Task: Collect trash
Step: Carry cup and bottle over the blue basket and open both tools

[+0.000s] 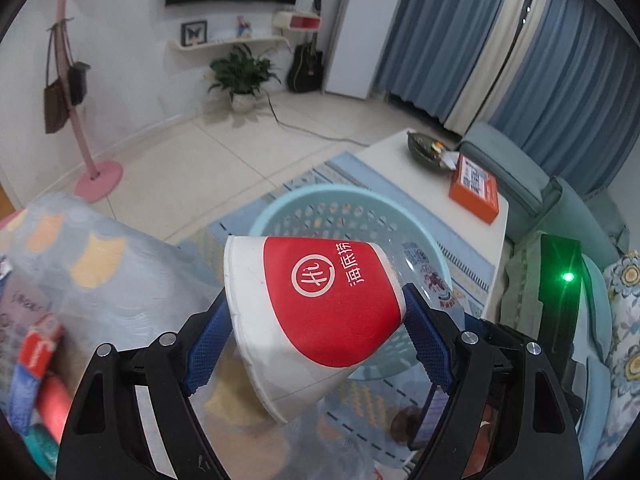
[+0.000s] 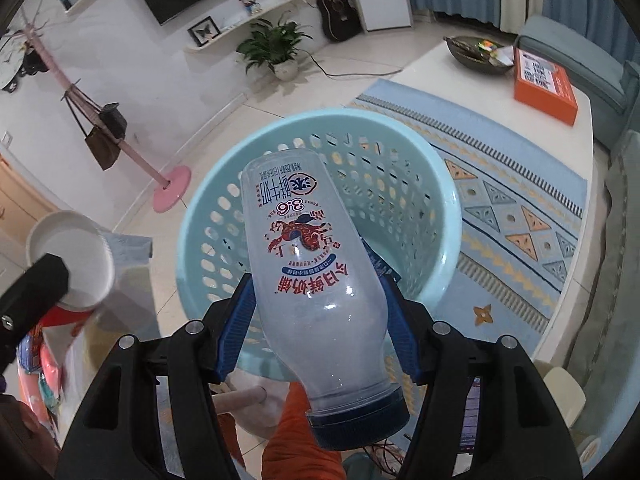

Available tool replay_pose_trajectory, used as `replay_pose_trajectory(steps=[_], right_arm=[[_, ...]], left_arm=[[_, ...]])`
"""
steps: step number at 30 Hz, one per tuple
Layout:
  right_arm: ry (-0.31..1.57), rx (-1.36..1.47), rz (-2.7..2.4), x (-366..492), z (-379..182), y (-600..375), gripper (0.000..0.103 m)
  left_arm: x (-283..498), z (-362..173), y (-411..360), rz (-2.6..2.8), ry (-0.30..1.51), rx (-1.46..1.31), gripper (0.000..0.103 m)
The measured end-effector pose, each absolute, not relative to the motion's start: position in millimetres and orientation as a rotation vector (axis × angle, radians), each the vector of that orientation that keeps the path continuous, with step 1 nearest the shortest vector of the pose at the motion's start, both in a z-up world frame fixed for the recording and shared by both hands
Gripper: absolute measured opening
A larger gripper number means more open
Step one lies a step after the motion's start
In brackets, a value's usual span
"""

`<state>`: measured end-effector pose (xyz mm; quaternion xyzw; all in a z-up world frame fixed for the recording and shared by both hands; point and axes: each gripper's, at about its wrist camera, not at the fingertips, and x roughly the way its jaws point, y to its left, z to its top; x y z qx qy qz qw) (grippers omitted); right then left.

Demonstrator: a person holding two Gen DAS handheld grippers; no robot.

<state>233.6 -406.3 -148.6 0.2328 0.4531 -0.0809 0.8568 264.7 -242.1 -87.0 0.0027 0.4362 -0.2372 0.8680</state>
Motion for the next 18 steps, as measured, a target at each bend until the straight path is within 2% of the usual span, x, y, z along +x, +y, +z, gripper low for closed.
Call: replay_pose_trajectory(steps=[7, 18], right_arm=[[0.961, 0.533, -0.179, 230.5, -153.9, -418.9, 0.060], [0.896, 0.524, -0.168, 214.2, -122.5, -415.8, 0.063]], left_arm=[[271.8, -88.1, -250.7, -0.503, 0.919, 0.007, 0.083], [249.5, -63.9, -232.6, -0.522, 0.850, -0.045, 0.085]])
